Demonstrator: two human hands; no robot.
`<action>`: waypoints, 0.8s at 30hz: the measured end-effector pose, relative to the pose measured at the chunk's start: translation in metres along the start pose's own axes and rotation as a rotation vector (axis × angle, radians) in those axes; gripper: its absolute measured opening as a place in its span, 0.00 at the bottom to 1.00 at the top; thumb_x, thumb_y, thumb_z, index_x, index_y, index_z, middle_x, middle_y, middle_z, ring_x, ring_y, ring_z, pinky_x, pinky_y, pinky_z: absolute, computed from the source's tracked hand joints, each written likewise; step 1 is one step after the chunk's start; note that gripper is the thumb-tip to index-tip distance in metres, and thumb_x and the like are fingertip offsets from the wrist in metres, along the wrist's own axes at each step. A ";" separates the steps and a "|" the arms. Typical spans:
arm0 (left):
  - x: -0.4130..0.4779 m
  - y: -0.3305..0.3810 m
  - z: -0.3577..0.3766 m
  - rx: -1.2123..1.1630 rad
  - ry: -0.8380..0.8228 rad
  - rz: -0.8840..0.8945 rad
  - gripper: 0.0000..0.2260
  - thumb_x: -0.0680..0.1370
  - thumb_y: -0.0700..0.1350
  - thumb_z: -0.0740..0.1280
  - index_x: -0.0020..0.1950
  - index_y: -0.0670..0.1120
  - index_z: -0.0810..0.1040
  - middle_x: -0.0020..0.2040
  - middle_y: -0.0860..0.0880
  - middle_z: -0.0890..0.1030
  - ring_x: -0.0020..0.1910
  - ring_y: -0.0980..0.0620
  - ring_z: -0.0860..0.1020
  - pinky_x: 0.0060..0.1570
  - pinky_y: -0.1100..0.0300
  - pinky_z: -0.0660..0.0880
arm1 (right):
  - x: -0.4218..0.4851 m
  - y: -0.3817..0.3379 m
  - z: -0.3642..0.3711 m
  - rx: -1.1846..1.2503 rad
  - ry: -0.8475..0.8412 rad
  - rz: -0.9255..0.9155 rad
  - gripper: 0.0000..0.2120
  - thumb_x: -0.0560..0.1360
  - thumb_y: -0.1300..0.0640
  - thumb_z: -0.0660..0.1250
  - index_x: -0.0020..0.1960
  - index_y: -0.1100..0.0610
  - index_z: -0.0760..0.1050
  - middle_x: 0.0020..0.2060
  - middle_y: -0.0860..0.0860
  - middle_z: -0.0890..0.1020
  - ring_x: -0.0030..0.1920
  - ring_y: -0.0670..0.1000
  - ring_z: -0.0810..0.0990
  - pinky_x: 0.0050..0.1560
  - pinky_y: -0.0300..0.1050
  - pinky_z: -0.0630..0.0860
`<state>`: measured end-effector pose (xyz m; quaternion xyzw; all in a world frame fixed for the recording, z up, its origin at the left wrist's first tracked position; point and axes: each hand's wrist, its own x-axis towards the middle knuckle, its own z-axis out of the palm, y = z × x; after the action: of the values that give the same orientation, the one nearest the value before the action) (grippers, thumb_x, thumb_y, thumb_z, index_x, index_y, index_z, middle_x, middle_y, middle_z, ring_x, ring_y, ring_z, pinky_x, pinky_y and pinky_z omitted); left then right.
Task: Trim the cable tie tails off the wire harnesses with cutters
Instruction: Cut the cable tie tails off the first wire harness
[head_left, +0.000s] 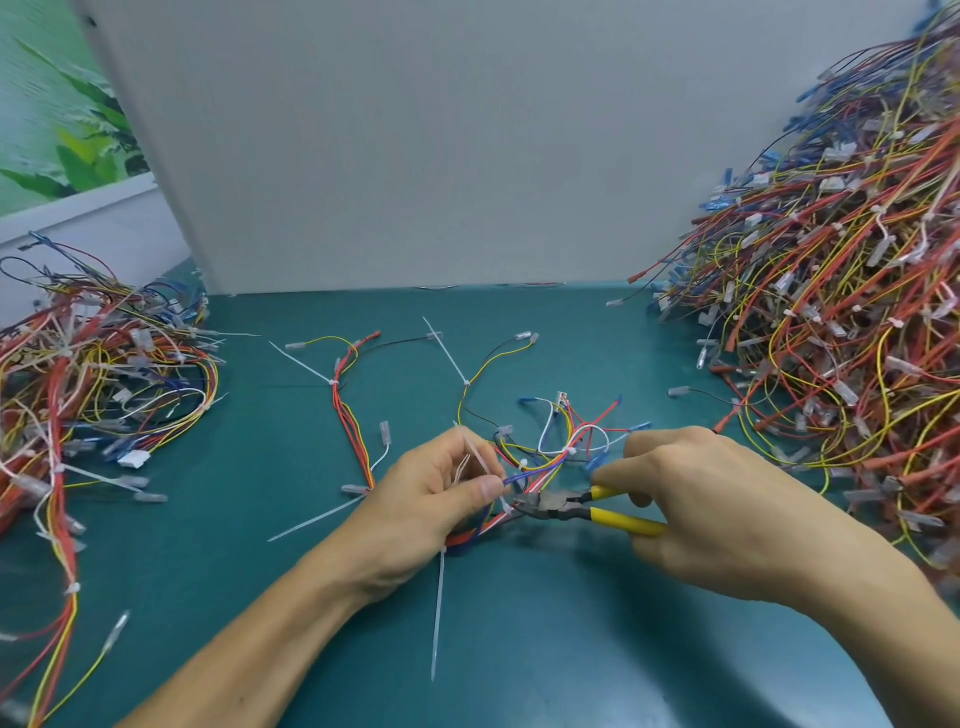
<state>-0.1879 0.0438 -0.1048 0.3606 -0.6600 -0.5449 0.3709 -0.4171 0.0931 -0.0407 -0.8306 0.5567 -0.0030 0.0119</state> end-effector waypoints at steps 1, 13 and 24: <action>0.000 0.000 0.000 -0.003 0.001 -0.002 0.02 0.73 0.43 0.66 0.41 0.50 0.76 0.34 0.49 0.71 0.28 0.56 0.65 0.29 0.66 0.63 | 0.000 0.000 0.000 0.002 -0.001 -0.001 0.13 0.71 0.50 0.63 0.55 0.42 0.74 0.45 0.42 0.72 0.48 0.49 0.74 0.45 0.45 0.74; -0.001 0.005 0.002 0.014 0.002 -0.026 0.05 0.78 0.34 0.64 0.44 0.42 0.75 0.33 0.46 0.69 0.28 0.54 0.64 0.27 0.65 0.63 | 0.000 -0.003 0.002 0.005 -0.005 -0.026 0.13 0.72 0.48 0.63 0.56 0.42 0.74 0.45 0.43 0.73 0.46 0.50 0.74 0.44 0.46 0.74; 0.000 0.005 0.002 0.038 -0.011 -0.035 0.04 0.71 0.45 0.67 0.43 0.45 0.75 0.33 0.51 0.72 0.30 0.54 0.66 0.30 0.65 0.64 | 0.002 -0.001 0.004 -0.088 0.026 -0.069 0.11 0.74 0.45 0.61 0.56 0.41 0.72 0.46 0.44 0.74 0.46 0.51 0.75 0.42 0.43 0.72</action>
<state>-0.1898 0.0458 -0.1000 0.3763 -0.6658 -0.5404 0.3507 -0.4154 0.0920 -0.0447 -0.8488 0.5276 0.0100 -0.0320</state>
